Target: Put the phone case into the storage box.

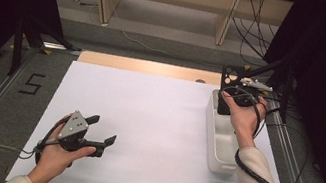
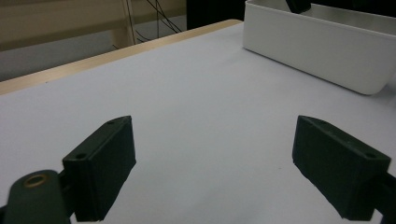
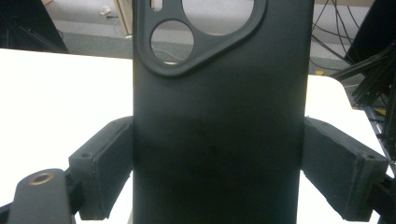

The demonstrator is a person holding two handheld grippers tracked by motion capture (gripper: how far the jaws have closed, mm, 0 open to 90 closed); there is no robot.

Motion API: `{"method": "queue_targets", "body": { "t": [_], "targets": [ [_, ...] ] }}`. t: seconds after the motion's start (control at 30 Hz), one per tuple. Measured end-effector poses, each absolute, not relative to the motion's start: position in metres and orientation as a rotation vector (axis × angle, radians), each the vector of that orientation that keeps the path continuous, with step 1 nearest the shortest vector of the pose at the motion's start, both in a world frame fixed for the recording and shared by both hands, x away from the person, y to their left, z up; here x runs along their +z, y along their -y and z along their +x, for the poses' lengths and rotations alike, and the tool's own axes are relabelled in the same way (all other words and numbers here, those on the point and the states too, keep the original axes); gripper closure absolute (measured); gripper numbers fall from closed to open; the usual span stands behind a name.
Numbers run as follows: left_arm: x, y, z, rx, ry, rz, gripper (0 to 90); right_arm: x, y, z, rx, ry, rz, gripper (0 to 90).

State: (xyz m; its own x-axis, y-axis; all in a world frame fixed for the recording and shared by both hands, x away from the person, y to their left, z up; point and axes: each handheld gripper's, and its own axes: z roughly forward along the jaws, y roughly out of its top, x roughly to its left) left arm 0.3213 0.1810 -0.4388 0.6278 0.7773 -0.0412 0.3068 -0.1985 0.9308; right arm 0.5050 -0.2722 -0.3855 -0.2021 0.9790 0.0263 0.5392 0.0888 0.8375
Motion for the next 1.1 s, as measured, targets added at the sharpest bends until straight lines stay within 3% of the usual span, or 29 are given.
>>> {"method": "queue_targets", "body": {
  "t": [1.1],
  "targets": [
    [-0.4389,-0.1812,0.3213,0.545,-0.88,1.773,12.9,-0.3916,0.2679,0.5142,0.992,-1.826,1.518,15.3]
  ]
}}
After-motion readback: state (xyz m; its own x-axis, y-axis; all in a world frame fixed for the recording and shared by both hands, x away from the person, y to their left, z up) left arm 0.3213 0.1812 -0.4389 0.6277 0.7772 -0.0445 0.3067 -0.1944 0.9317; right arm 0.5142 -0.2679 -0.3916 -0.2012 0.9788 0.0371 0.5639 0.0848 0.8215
